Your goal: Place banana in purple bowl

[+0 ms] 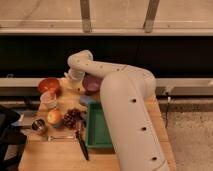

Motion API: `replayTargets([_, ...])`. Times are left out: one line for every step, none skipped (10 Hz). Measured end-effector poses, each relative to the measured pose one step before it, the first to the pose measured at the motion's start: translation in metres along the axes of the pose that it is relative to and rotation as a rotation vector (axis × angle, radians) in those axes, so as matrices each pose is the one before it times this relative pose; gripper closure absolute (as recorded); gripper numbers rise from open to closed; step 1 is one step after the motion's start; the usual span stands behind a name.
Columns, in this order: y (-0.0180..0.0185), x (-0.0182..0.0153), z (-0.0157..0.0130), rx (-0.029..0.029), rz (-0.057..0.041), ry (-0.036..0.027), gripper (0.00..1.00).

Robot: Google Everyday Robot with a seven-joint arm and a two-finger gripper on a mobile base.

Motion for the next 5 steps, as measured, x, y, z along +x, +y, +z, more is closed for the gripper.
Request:
replayTargets([-0.00337,-0.00335,-0.01252,0.01718,0.01069,-0.02181,0.89])
replayTargets([-0.00615,-0.00291,-0.01783,0.02676,0.01636,-0.02851,0.89])
replayTargets([-0.00561,0.00086,-0.01055,0.01874,0.01190,-0.01670,0.89])
replayTargets([-0.00825,0.00438,-0.01110,0.02254,0.01784,-0.01385,0.89])
replayTargets([-0.00756,0.00530,-0.00808,0.01675,0.01945,-0.00728,0.89])
